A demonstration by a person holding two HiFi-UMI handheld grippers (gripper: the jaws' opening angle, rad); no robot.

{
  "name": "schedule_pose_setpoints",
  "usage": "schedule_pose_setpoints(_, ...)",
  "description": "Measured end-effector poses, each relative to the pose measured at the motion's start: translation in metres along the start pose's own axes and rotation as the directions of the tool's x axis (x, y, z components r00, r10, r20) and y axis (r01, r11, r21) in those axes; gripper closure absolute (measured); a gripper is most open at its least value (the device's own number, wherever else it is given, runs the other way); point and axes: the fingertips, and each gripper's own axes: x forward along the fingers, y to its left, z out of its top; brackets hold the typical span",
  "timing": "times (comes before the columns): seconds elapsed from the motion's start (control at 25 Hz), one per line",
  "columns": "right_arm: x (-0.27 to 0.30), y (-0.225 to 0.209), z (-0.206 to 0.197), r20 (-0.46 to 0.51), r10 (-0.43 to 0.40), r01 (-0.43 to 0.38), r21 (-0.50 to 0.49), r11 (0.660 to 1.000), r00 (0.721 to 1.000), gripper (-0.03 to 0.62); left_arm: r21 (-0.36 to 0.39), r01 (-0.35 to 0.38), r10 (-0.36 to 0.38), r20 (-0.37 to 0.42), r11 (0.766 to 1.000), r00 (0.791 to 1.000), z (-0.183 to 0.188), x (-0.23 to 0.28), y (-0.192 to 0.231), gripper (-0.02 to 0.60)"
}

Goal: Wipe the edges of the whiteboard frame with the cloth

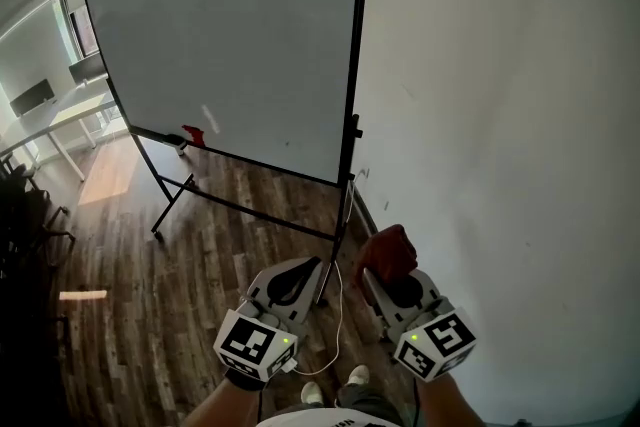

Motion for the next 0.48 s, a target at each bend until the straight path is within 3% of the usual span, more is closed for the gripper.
schedule_pose_setpoints(0.28,0.042,-0.038,0.007,-0.001,0.028,-0.028,0.004,1.000,1.000,0.539,-0.019,-0.025,0.024,-0.012,1.000,1.000,0.001,0.044,0.034,0.574)
schedule_pose_setpoints(0.48,0.070,-0.075,0.038,0.009,0.073,-0.073,-0.014,0.997,0.997,0.539,-0.015,-0.052,0.052,-0.016,0.999,0.999,0.019,0.084,0.047,0.574)
